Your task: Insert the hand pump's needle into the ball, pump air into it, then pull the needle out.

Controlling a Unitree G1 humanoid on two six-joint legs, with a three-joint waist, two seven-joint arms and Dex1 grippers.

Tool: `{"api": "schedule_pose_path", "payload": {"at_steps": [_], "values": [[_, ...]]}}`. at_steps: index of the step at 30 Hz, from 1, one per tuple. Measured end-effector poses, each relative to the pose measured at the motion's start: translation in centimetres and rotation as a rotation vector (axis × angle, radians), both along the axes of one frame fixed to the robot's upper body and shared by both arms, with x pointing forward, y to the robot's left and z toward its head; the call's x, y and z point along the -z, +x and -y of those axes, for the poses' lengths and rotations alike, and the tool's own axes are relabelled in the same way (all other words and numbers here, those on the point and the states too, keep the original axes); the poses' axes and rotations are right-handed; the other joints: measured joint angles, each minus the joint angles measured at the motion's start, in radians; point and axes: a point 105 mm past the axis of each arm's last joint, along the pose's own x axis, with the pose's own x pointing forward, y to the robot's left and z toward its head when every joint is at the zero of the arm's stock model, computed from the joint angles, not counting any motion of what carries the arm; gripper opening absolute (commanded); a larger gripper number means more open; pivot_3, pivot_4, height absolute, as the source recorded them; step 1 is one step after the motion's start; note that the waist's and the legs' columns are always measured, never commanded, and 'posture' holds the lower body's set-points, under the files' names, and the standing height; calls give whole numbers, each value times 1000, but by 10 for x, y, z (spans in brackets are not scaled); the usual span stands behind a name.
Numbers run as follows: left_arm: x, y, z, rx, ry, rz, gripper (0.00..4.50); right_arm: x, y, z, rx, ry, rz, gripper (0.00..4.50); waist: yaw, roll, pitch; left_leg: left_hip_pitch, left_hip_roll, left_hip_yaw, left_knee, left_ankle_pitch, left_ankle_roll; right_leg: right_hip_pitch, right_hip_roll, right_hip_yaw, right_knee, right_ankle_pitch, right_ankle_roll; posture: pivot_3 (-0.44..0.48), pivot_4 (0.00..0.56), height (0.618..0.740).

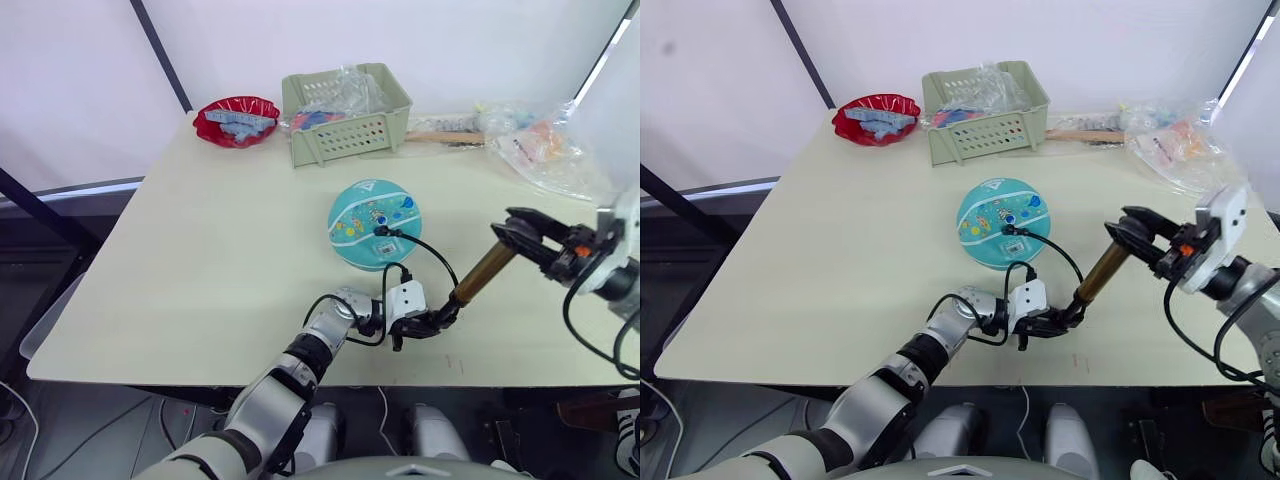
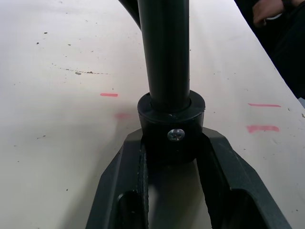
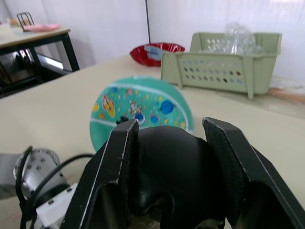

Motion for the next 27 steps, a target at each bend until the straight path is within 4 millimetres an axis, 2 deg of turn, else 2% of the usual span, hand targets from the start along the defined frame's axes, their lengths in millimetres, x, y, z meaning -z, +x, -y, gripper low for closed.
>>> {"api": "schedule_pose_path", "payload": {"at_steps": [6, 11, 18, 21, 27], "values": [[0, -1, 0, 2, -3, 0, 954, 35, -4, -17, -6, -55, -39, 1662, 1, 0, -1, 1, 0, 0, -1, 0, 0, 0, 0, 0, -1, 1, -3, 0, 150, 740], [1, -1, 0, 1, -5, 2, 954, 30, -7, -30, -57, -133, 32, 1662, -1, 1, -2, 1, 0, 0, -1, 0, 0, 0, 0, 0, -1, 0, 1, 0, 150, 740], [-2, -3, 6, 15, -26, 9, 954, 8, -1, -23, -73, -151, 16, 1662, 11, 6, 5, -5, -2, -1, 0, 0, 0, -3, -1, 0, -2, 2, -3, 0, 150, 740], [-4, -2, 8, 24, -32, 18, 954, -17, 0, -13, -77, -147, 38, 1662, 12, 8, 6, -13, -4, -1, 2, 0, 0, -10, -3, 0, -2, 3, -3, 0, 150, 740], [-5, -1, 9, 27, -32, 22, 954, -58, -3, -1, -88, -121, 92, 1662, 12, 8, 10, -13, -4, -1, 2, 0, 0, -10, -3, -1, -2, 3, -3, 0, 150, 740]]}}
